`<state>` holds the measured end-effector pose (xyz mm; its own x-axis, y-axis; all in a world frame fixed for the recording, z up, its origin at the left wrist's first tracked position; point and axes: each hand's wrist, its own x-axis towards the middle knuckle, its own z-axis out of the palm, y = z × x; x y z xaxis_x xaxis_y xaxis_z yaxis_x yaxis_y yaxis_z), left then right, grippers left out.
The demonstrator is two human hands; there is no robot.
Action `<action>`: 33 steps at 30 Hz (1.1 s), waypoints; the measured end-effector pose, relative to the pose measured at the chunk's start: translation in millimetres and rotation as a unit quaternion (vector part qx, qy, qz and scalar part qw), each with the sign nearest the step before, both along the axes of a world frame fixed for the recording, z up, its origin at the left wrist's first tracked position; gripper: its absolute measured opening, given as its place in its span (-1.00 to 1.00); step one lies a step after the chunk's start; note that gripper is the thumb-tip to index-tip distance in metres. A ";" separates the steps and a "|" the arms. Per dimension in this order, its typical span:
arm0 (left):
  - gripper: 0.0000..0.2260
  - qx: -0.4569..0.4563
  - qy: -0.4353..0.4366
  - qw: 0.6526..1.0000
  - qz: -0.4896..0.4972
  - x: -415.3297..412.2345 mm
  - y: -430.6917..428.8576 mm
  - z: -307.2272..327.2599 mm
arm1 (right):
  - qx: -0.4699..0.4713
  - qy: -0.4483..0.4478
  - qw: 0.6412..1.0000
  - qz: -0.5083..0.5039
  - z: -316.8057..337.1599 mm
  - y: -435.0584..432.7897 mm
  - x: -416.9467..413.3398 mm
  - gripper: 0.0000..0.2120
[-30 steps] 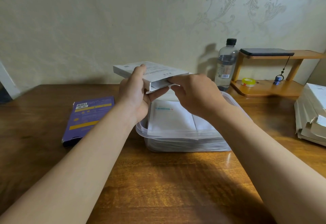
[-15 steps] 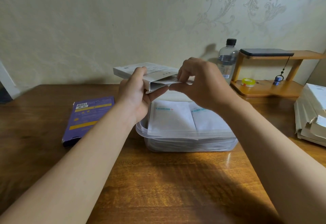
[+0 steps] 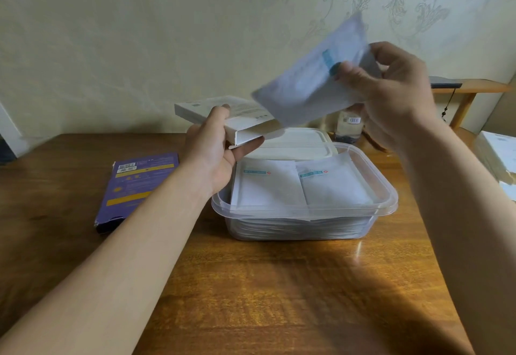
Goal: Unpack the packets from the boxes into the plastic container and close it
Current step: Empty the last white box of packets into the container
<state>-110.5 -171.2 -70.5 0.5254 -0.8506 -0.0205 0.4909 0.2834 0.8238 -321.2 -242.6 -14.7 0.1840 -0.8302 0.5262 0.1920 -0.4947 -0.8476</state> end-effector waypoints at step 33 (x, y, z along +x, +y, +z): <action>-0.75 -0.012 0.003 1.000 0.012 0.5 0.3 -2.1 | -0.146 0.605 0.770 -0.139 -32.6 -26.7 -3.3 -0.64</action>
<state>-110.0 -170.9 -72.6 0.5464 -0.8375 -0.0036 0.4879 0.3148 0.8142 -324.5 -269.2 -47.2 0.5236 -0.8044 0.2807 -0.7988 -0.5781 -0.1665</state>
